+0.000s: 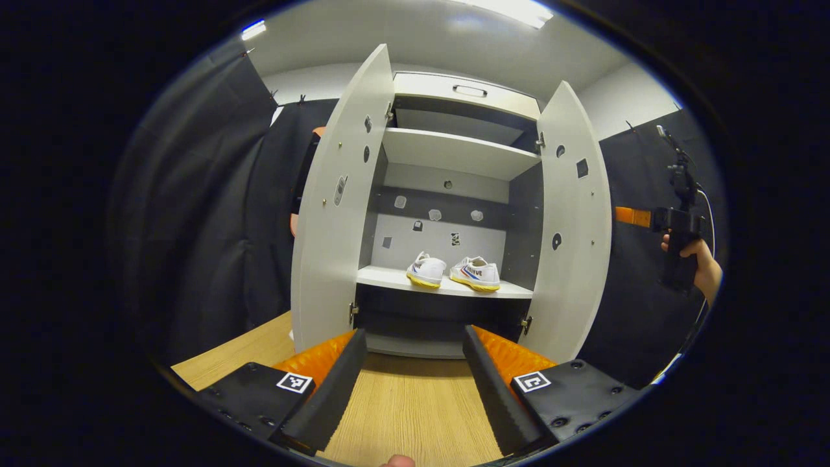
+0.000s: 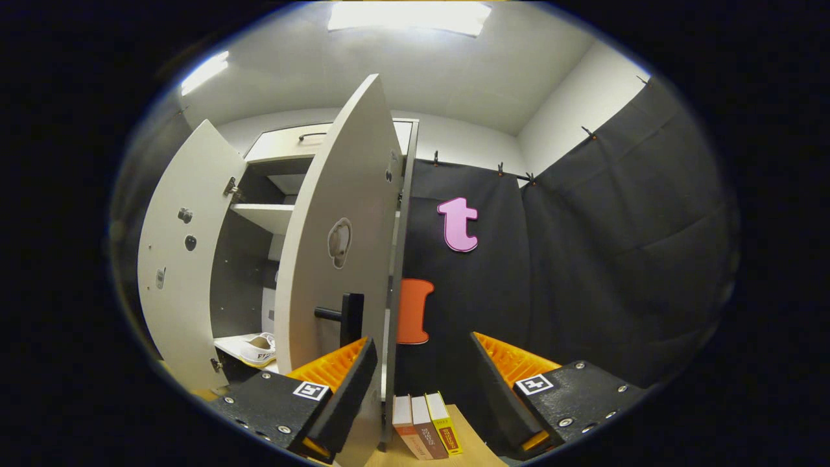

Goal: Grab one shoe with the right hand and put it into the shoe cabinet, grab the other shoe with the left hand and put it into the shoe cabinet; then close the right door with the right hand and the left door with the left hand.

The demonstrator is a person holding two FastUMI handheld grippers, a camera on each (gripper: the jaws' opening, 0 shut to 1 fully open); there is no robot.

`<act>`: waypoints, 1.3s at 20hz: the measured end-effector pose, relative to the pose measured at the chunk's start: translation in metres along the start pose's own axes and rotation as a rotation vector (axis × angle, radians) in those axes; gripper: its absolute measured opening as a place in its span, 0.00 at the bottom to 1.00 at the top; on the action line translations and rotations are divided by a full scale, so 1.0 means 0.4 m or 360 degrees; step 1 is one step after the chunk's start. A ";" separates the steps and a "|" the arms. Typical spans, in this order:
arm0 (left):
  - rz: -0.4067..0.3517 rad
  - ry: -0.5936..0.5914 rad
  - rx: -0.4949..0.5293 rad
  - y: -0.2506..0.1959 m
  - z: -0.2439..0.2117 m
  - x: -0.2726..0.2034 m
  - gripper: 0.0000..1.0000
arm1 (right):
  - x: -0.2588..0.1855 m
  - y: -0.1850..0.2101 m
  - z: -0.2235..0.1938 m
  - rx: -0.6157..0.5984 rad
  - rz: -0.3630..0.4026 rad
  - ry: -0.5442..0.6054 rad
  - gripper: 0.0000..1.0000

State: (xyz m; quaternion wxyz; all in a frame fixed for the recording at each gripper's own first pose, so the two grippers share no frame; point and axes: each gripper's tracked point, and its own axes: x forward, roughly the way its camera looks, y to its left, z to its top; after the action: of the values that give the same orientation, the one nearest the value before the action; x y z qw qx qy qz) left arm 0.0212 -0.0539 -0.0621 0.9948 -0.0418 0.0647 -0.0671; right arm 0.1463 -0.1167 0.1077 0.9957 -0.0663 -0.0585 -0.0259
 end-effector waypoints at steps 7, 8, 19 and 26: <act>0.0057 0.0030 0.0001 0.054 -0.009 0.003 0.97 | 0.038 0.209 0.007 0.0034 0.0218 -0.0049 0.88; 0.0069 0.0033 -0.0006 0.061 -0.008 0.001 0.97 | 0.047 0.237 0.005 0.0060 0.0254 -0.0047 0.88; 0.0152 0.0048 -0.0039 0.082 -0.009 -0.020 0.97 | 0.125 0.392 -0.022 0.0080 0.0411 0.0024 0.92; 0.0145 0.0052 -0.0050 0.087 -0.007 -0.018 0.96 | 0.203 0.439 -0.098 0.0115 0.0400 0.0110 0.92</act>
State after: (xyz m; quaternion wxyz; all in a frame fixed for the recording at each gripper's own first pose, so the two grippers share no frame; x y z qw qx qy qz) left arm 0.0183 -0.0188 -0.0671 0.9948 -0.0532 0.0839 -0.0215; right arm 0.2418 0.0484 0.0563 0.9943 -0.0363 -0.0161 0.0991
